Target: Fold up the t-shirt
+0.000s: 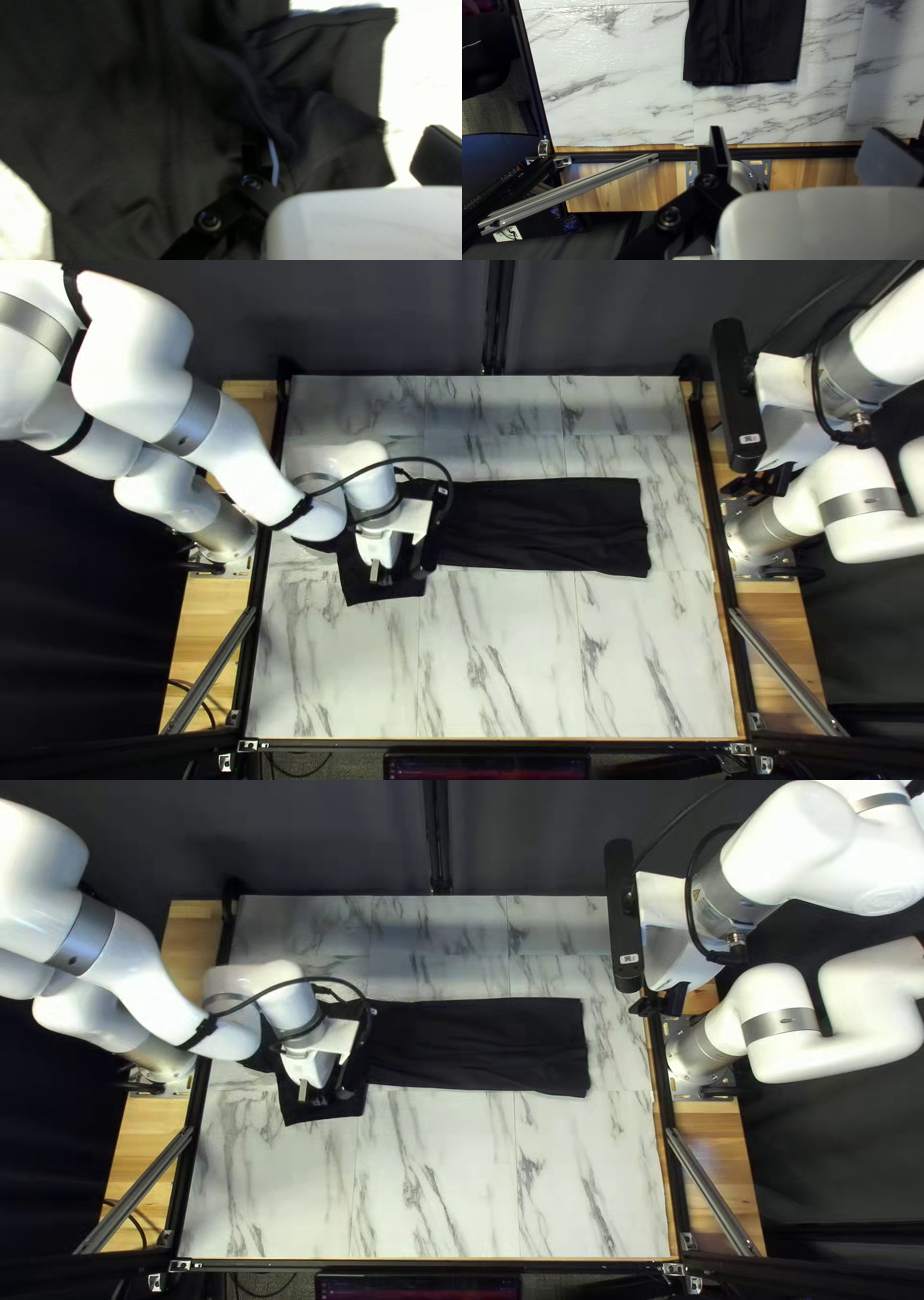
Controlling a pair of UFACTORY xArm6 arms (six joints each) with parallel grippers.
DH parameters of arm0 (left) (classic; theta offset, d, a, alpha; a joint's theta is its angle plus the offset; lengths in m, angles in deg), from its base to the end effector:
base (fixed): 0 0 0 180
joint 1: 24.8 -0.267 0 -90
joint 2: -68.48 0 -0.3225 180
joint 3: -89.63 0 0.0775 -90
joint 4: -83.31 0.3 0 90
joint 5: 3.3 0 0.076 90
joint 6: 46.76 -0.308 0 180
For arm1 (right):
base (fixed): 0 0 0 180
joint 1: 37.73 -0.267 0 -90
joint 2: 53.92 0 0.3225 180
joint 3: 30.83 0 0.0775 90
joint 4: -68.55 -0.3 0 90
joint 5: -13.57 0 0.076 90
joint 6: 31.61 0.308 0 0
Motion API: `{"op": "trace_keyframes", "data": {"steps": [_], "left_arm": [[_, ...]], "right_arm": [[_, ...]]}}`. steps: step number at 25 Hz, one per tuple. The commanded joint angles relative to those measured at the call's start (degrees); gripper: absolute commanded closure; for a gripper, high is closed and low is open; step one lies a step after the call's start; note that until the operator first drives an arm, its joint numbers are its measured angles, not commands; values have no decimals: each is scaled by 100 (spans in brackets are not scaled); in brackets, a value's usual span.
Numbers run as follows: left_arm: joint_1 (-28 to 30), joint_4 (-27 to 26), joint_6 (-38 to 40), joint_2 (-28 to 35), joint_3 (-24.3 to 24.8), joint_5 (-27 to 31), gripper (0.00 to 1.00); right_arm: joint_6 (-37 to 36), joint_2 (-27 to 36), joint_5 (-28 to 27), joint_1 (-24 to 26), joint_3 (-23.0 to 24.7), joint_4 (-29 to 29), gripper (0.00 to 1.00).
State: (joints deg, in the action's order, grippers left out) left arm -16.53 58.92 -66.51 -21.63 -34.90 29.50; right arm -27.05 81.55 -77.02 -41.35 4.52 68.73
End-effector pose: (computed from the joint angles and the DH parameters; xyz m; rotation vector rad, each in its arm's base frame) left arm 0.3169 -0.0890 0.0853 2.9038 -0.1932 0.0746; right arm 0.1775 0.0103 0.3310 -3.1220 0.0261 -0.2599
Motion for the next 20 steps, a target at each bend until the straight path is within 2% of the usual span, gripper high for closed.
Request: {"op": "trace_keyframes", "data": {"steps": [1,7,12,17,19,20], "left_arm": [[376,-72,148,-56,-50,-224,19],[619,-239,-78,-67,58,-610,18],[774,50,266,37,282,-1003,18],[884,777,1181,38,439,-1349,19],[914,1172,1680,64,488,-1427,17],[927,1532,2092,99,484,-1437,16]], "right_arm": [[0,0,0,0,0,0,0],[0,0,0,0,0,0,0],[0,0,0,0,0,0,0],[0,0,0,0,0,0,0],[0,0,0,0,0,0,0],[0,0,0,0,0,0,0]]}}
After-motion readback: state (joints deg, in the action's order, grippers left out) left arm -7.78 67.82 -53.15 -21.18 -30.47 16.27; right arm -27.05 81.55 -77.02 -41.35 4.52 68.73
